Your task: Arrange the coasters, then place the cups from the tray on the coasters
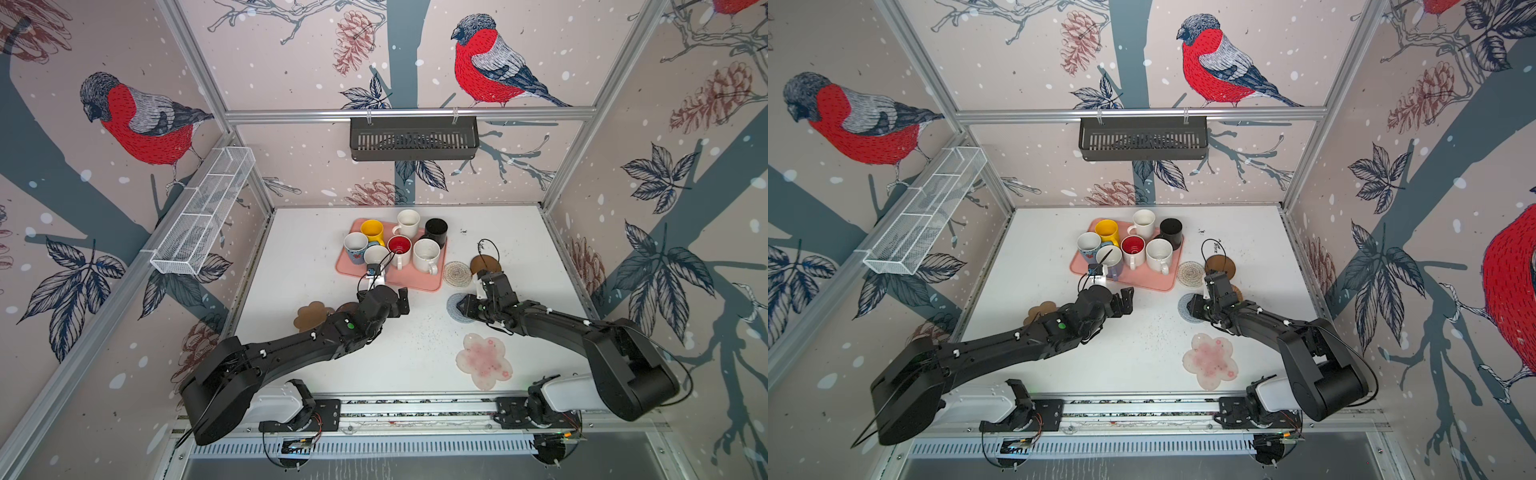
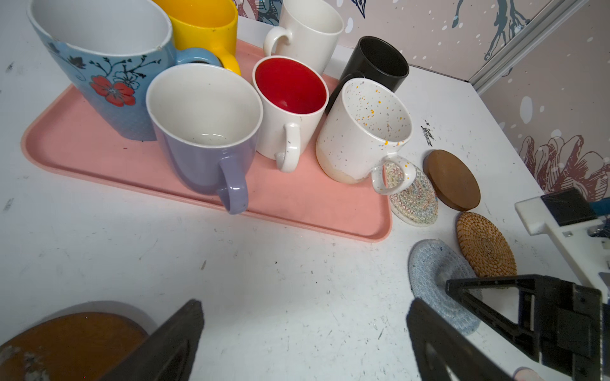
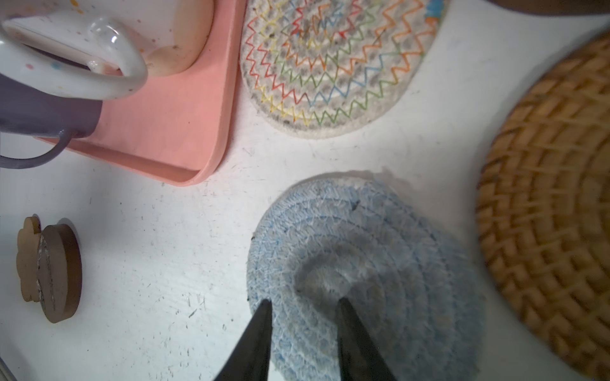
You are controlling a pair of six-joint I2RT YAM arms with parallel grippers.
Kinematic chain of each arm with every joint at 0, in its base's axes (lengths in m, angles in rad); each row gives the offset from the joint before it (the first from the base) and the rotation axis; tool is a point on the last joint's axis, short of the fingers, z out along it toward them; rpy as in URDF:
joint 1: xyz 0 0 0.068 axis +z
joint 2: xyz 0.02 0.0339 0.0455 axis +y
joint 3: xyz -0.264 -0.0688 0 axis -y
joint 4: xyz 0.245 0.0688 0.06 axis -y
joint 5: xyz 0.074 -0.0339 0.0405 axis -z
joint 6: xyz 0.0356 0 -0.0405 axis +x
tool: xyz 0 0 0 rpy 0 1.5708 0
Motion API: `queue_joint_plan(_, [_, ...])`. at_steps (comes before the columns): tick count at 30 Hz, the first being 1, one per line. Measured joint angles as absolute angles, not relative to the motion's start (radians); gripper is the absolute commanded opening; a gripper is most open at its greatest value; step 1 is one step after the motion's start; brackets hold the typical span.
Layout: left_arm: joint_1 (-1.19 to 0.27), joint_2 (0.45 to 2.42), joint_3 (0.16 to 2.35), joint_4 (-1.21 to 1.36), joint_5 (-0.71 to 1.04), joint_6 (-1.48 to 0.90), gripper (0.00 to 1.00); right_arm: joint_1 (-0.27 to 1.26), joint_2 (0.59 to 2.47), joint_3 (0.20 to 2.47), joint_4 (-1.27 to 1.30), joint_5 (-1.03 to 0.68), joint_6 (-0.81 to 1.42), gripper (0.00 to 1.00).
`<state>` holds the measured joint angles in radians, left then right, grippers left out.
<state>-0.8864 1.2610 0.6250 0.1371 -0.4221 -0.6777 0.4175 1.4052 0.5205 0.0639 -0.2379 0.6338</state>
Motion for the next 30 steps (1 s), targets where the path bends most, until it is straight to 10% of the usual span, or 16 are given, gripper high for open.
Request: queue_joint_plan(30, [-0.757,0.908,0.395,0.07,-0.435,-0.727,0.96,0.809,1.61,0.641,0.238,-0.241,0.794,0.34])
